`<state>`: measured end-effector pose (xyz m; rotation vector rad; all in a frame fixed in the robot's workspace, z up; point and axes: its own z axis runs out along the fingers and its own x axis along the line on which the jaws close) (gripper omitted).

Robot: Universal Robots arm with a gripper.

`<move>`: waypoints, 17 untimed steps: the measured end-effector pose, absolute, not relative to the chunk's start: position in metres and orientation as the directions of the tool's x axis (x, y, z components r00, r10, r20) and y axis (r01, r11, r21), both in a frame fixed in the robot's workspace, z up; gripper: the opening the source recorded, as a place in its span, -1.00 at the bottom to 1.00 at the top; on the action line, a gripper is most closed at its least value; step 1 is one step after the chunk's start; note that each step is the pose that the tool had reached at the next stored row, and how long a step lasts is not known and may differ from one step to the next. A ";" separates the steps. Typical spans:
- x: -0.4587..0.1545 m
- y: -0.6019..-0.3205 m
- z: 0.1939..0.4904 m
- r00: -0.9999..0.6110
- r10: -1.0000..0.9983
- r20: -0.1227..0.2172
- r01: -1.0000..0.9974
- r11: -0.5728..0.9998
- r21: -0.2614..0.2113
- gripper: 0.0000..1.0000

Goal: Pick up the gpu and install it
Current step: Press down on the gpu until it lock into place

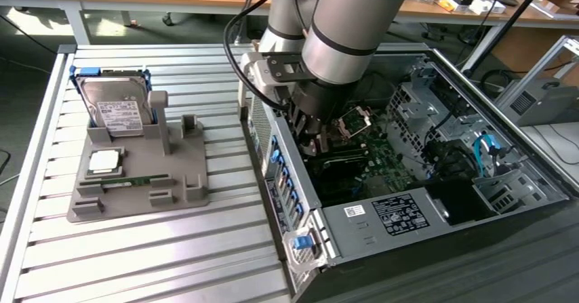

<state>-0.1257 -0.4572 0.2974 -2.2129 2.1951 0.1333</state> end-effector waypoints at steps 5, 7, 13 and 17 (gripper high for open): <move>-0.124 -0.457 0.297 0.006 -0.997 -0.076 -0.999 -0.010 0.046 -0.79; -0.123 -0.457 0.297 0.006 -0.997 -0.076 -0.999 -0.010 0.046 -0.79; -0.116 -0.457 0.296 0.006 -0.997 -0.076 -0.999 -0.010 0.052 -0.79; -0.111 -0.458 0.294 0.005 -0.997 -0.076 -0.998 -0.010 0.058 -0.79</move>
